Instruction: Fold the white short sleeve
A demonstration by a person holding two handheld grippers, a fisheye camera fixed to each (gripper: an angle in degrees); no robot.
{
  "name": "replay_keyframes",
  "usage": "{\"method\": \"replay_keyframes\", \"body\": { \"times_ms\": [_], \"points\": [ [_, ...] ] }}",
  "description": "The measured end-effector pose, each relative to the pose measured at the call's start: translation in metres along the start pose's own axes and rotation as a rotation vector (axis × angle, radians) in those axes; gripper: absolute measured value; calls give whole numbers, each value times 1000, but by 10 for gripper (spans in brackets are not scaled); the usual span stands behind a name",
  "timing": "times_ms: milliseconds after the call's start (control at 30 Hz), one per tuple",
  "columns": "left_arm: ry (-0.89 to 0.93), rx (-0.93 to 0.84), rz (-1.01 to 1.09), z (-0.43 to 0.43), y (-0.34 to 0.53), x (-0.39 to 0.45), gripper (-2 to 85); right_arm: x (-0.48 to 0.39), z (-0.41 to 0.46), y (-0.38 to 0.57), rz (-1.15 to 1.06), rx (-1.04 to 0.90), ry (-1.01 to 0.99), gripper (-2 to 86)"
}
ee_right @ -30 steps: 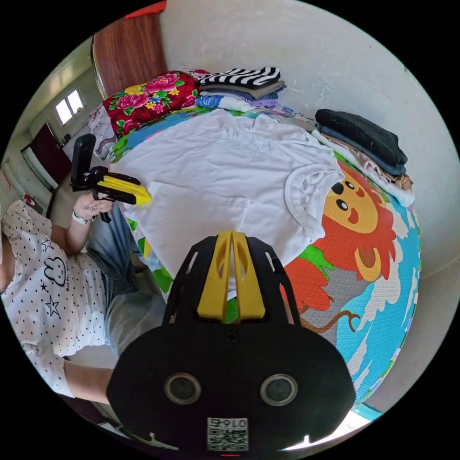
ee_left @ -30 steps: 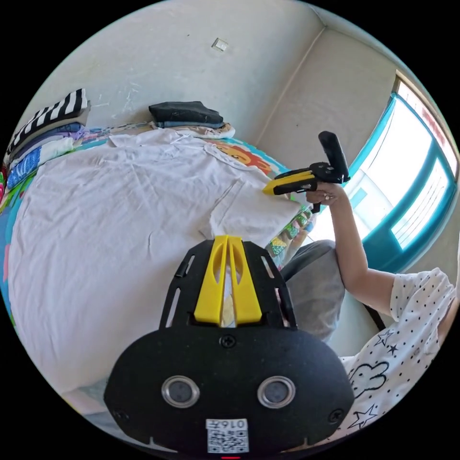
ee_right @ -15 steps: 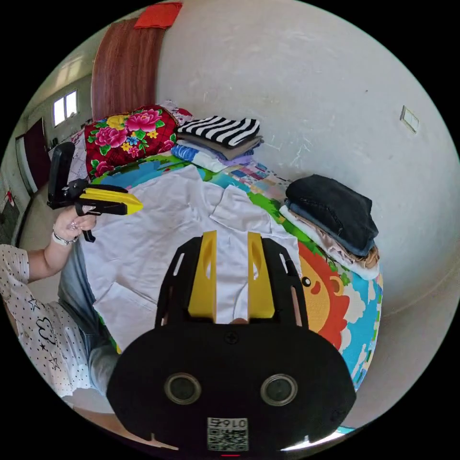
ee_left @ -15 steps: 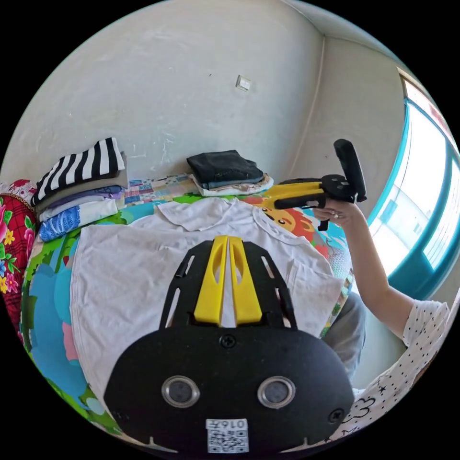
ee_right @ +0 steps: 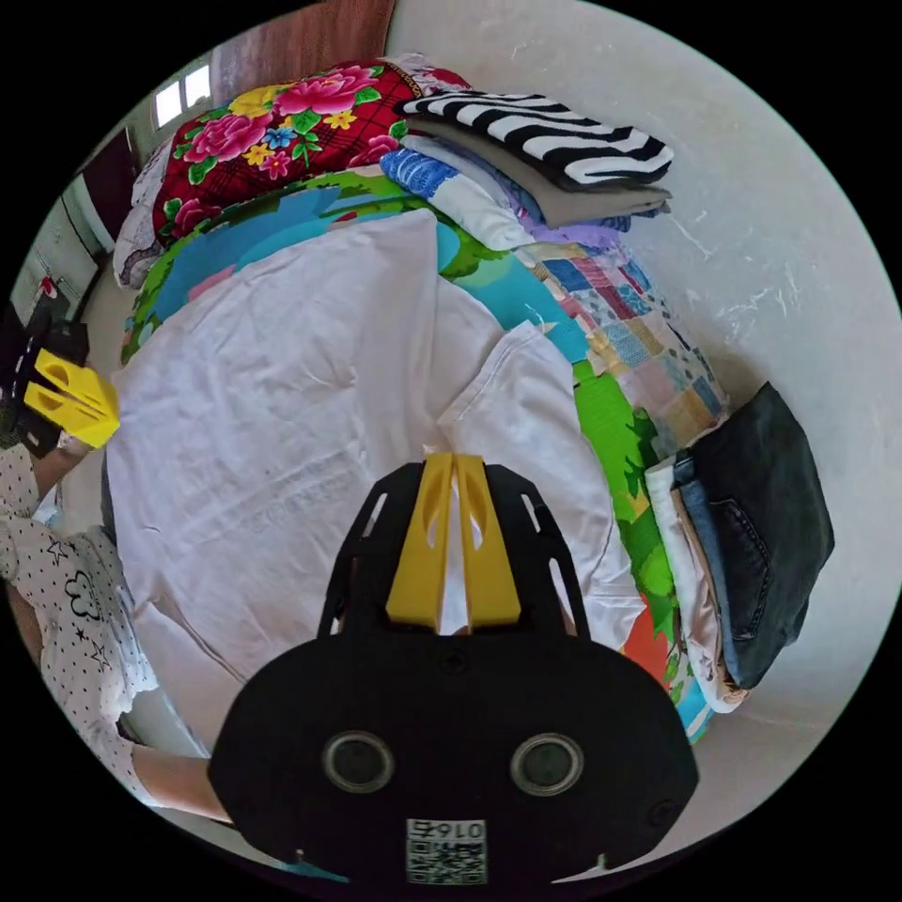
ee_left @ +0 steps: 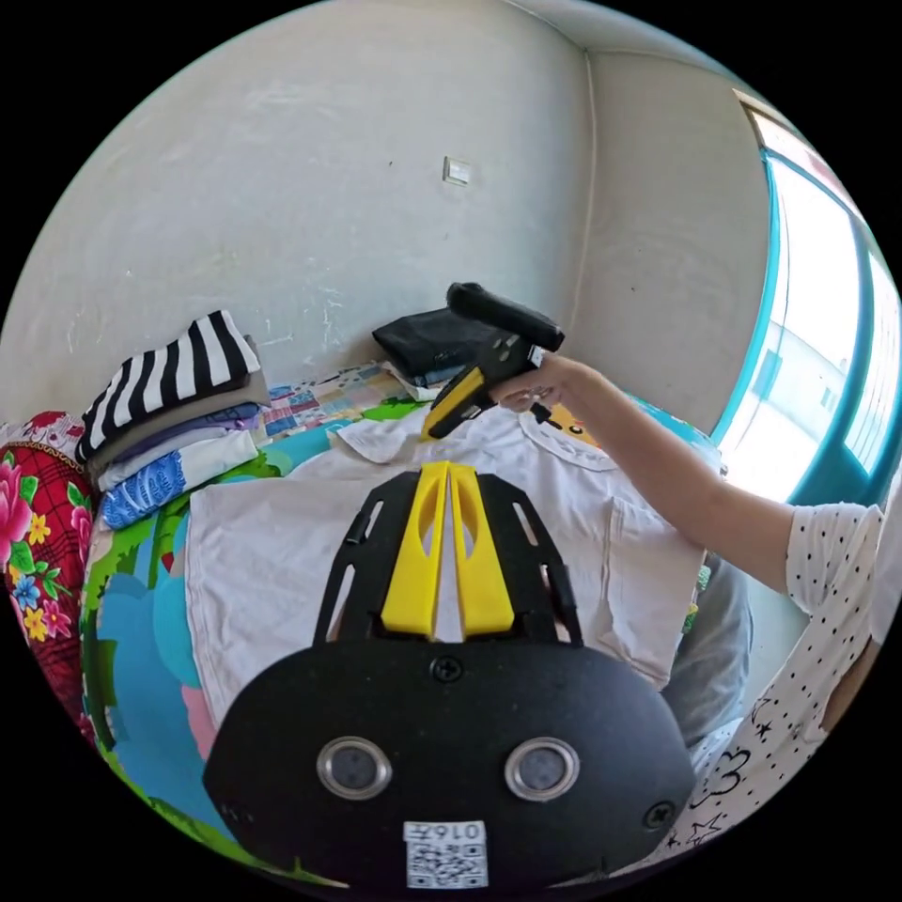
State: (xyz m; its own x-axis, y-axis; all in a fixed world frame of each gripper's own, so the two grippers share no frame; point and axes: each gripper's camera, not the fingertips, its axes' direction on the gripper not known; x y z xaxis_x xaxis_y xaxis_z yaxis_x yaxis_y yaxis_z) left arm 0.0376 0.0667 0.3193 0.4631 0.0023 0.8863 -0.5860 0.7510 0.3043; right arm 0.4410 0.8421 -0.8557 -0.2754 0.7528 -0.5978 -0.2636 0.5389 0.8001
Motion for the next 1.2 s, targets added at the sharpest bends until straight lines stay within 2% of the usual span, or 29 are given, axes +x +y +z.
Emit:
{"method": "replay_keyframes", "body": {
  "times_ms": [167, 267, 367, 433, 500, 600, 700, 833, 900, 1000, 1067, 1200],
  "points": [
    [-26, -46, 26, 64, -11, -33, 12, 39, -55, 43, 215, 288, 85, 0],
    [-47, -76, 25, 122, -28, -63, 52, 33, -68, 83, 232, 458, 131, -1],
    [-115, -109, 9, 182, -45, -95, 77, 36, -73, 106, 268, 479, 133, -1],
    [-93, -149, -8, 218, -53, -115, 96, 33, -73, 119, 251, 513, 131, -1],
    [51, -176, -33, 260, -59, -140, 110, 33, -70, 129, 252, 531, 137, -1],
    [198, -126, -31, 286, -65, -161, 68, 36, -62, 145, 269, 551, 147, -1],
    [218, 1, -68, 287, -66, -174, 22, 45, -50, 161, 314, 588, 158, 0],
    [220, -33, 3, 296, -61, -172, 14, 53, -27, 175, 355, 603, 183, 1],
    [236, -79, 70, 298, -48, -165, 20, 49, -20, 179, 325, 592, 189, 3],
    [284, -164, 127, 301, -21, -163, 43, 31, -5, 187, 150, 528, 137, 7],
    [310, -233, 124, 305, -3, -168, 61, 17, 20, 196, -27, 412, 6, 17],
    [367, -341, 80, 312, 36, -192, 77, 11, 60, 224, -158, 326, -36, 49]
  ]
}}
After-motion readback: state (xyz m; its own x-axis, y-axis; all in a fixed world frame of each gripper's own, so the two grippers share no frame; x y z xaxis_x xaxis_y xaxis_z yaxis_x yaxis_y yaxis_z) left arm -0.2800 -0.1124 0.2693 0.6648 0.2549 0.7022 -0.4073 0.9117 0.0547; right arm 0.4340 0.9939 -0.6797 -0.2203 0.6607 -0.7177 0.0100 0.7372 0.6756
